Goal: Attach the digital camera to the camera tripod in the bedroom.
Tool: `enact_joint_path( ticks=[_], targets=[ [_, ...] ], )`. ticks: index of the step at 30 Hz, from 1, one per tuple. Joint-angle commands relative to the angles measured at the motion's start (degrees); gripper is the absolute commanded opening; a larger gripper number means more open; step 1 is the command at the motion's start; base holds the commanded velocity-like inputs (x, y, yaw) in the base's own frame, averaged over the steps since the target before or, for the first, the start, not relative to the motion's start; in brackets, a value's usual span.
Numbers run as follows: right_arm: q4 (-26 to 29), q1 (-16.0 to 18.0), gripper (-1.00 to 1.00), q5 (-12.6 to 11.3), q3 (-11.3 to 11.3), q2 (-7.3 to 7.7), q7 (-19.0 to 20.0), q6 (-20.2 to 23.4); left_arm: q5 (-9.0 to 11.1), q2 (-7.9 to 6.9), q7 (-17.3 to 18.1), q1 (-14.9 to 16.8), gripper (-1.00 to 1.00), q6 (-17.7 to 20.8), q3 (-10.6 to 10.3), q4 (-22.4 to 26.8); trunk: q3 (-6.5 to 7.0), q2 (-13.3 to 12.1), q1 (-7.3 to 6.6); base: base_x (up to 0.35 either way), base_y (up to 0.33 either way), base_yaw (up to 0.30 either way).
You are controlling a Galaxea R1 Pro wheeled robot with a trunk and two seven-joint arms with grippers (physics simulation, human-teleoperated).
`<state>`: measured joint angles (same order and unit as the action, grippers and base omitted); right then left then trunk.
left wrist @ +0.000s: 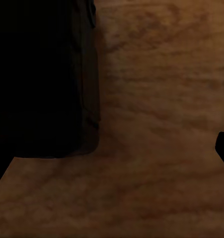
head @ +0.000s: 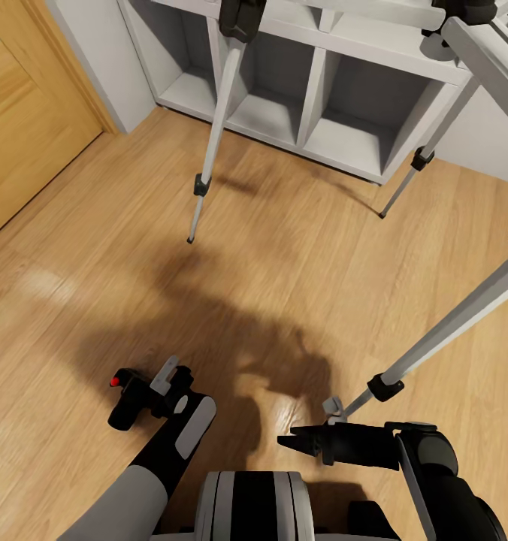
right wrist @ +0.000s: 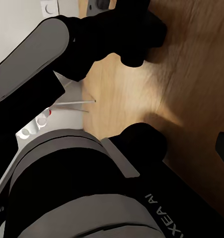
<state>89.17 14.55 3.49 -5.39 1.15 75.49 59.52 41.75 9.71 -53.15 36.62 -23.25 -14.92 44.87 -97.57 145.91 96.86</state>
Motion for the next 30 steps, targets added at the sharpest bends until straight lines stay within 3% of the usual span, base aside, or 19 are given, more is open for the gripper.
enact_joint_path(
  ticks=[1, 11, 14, 15, 18, 23, 30],
  targets=[
    [0.0, 0.0, 1.0, 0.4, -0.1, -0.01, 0.4, 0.5, 0.4, -0.04, -0.2, 0.0, 1.0, -0.2, -0.2, 0.0, -0.03, 0.0, -0.01, 0.002, 0.0, 0.0],
    [0.0, 0.0, 1.0, 0.4, -0.1, -0.01, 0.4, 0.5, 0.3, -0.04, -0.5, 0.0, 1.0, -0.4, 0.3, 0.0, -0.03, 0.0, -0.01, 0.0, 0.0, 0.0],
    [0.0, 0.0, 1.0, 0.4, -0.1, -0.01, 0.4, 0.5, 0.3, -0.04, -0.7, 0.0, 1.0, -0.5, 1.7, 0.0, -0.03, 0.0, -0.01, 0.0, 0.0, 0.0],
    [0.0, 0.0, 1.0, 0.4, -0.1, -0.01, 0.4, 0.5, 0.3, -0.04, -0.8, 0.0, 1.0, -0.5, 3.8, 0.0, -0.03, 0.0, -0.01, 0.0, 0.0, 0.0],
    [0.0, 0.0, 1.0, 0.4, -0.1, -0.01, 0.4, 0.5, 0.3, -0.04, -0.8, 0.0, 1.0, -0.5, 5.7, 0.0, -0.03, 0.0, -0.01, 0.0, 0.0, 0.0],
    [0.0, 0.0, 1.0, 0.4, -0.1, -0.01, 0.4, 0.5, 0.3, -0.06, -0.8, 0.0, 1.0, -0.5, 7.1, 0.0, -0.03, 0.0, -0.01, 0.0, 0.0, 0.0],
    [0.0, 0.0, 1.0, 0.4, -0.1, -0.01, 0.4, 0.5, 0.3, -0.05, -0.8, 0.0, 1.0, -0.5, 7.4, 0.0, -0.03, 0.0, -0.01, 0.0, 0.0, 0.0]
  ],
)
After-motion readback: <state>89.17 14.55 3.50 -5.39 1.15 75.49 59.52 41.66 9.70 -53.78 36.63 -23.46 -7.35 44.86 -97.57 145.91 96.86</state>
